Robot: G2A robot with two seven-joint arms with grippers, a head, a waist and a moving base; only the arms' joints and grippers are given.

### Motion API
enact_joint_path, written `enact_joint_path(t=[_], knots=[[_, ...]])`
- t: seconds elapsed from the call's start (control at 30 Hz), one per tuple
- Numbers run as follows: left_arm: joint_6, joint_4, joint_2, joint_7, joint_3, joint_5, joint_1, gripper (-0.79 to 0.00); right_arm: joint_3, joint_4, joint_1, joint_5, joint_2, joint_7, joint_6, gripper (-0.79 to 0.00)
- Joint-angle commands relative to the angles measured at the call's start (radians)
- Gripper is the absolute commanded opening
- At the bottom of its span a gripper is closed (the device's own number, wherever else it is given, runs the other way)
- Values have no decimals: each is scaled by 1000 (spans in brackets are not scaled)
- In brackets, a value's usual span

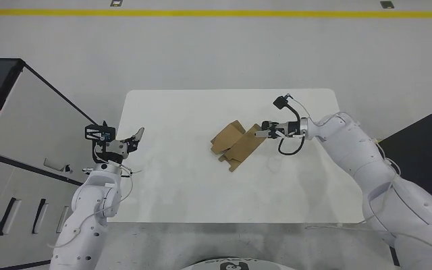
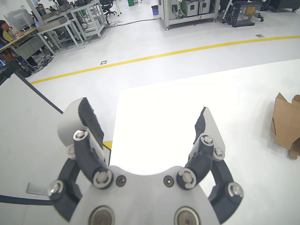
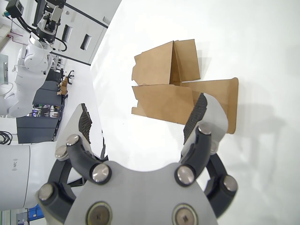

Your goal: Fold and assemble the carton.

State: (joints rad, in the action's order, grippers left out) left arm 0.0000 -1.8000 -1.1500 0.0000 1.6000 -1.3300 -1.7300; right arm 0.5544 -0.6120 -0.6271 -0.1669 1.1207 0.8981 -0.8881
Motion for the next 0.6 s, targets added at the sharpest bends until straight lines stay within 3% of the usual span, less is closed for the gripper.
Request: enact_joint_path(t=[0.0, 0.57], knots=[[0, 0, 0, 0, 0, 0, 0, 0, -3, -9, -2, 37, 3, -21, 9, 0], [0, 0, 0, 0, 0, 0, 0, 0, -37, 46, 32, 324, 54, -233, -64, -22]])
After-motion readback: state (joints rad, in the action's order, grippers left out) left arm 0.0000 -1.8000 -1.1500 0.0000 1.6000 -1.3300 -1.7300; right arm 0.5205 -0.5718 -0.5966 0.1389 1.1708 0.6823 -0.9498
